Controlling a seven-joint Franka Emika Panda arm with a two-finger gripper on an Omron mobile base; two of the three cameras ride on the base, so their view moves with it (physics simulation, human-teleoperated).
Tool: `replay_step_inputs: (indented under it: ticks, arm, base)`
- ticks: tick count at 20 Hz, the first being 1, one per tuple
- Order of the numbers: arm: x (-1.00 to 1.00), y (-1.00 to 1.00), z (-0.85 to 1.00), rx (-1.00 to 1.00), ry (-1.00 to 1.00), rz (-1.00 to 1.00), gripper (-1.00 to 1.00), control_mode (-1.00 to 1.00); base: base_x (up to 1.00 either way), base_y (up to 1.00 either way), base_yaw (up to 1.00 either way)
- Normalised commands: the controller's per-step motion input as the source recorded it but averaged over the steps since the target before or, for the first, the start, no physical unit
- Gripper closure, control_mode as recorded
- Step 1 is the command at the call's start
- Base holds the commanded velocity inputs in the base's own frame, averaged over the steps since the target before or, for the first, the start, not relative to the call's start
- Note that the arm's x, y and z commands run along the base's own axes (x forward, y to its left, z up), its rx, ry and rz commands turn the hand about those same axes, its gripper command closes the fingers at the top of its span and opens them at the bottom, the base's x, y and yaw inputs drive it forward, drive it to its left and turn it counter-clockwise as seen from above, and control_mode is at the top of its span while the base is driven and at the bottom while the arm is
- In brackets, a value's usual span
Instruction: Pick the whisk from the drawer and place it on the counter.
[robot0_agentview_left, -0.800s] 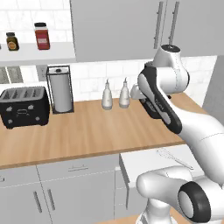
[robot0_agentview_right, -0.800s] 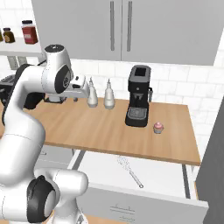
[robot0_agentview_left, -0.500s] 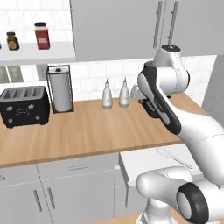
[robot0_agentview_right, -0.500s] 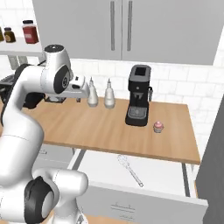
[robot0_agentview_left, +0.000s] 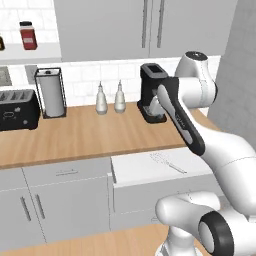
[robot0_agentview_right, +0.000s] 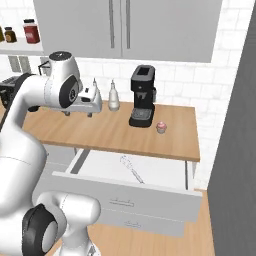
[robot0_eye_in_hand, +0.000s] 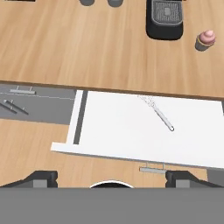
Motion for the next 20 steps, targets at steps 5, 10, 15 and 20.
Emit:
replay_step_inputs:
  ticks: [5, 10, 15, 20]
  arm:
    - [0.0, 0.0, 0.0, 0.0, 0.0, 0.0, -1.0, 1.0]
    - [0.0, 0.0, 0.0, 0.0, 0.0, 0.0, -1.0, 1.0]
    - [0.0, 0.0, 0.0, 0.0, 0.0, 0.0, -1.0, 1.0]
    - [0.0, 0.0, 0.0, 0.0, 0.0, 0.0, -1.0, 1.0]
  base:
    - [-0.16, -0.36, 0.0]
    - [-0.05, -0.04, 0.0]
    - [-0.17, -0.03, -0.02]
    - [-0.02, 0.0, -0.02]
